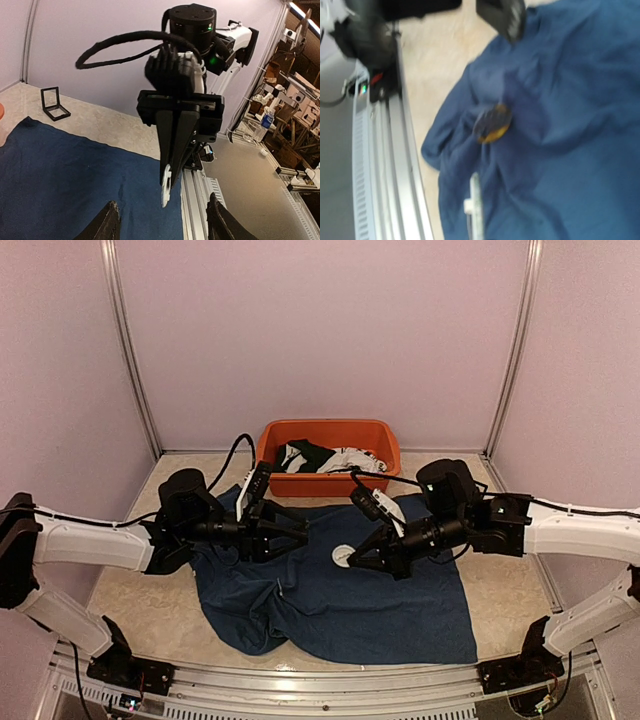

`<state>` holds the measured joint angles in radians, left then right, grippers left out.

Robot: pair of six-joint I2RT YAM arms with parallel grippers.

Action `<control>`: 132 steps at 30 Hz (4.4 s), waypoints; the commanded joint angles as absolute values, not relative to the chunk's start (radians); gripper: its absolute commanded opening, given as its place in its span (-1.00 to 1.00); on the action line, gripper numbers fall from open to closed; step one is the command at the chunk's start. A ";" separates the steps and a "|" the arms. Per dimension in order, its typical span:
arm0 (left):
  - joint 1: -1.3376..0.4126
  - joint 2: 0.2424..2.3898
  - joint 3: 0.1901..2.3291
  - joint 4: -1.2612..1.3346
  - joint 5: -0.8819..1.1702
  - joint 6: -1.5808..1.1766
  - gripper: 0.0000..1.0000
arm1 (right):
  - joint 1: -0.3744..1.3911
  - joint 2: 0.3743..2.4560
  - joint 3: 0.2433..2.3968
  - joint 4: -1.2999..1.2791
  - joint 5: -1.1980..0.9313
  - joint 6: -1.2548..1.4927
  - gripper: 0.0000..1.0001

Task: Pin the brooch onto the clothing
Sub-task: Pass from the left arm to the right, then pass from the right arm to the left, then pass from the left arm to the right

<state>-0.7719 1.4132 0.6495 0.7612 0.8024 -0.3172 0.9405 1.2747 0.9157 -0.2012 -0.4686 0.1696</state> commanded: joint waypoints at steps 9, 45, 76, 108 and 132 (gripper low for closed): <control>-0.874 1.529 0.824 0.425 0.922 -0.128 -0.05 | 0.968 1.379 0.970 -0.279 -0.556 0.114 -1.00; -0.884 1.632 0.660 1.090 0.768 -0.395 -1.00 | 0.973 1.116 0.757 0.106 -0.473 0.247 0.27; -0.990 1.740 0.661 1.419 0.517 -0.398 -1.00 | 0.977 1.464 0.352 1.377 -0.361 0.544 -0.32; -0.991 1.727 0.667 1.419 0.530 -0.376 -1.00 | 0.977 1.474 0.397 1.321 -0.428 0.570 -0.74; -0.991 1.717 0.656 1.418 0.533 -0.368 -1.00 | 0.976 1.397 0.372 1.236 -0.401 0.553 -0.76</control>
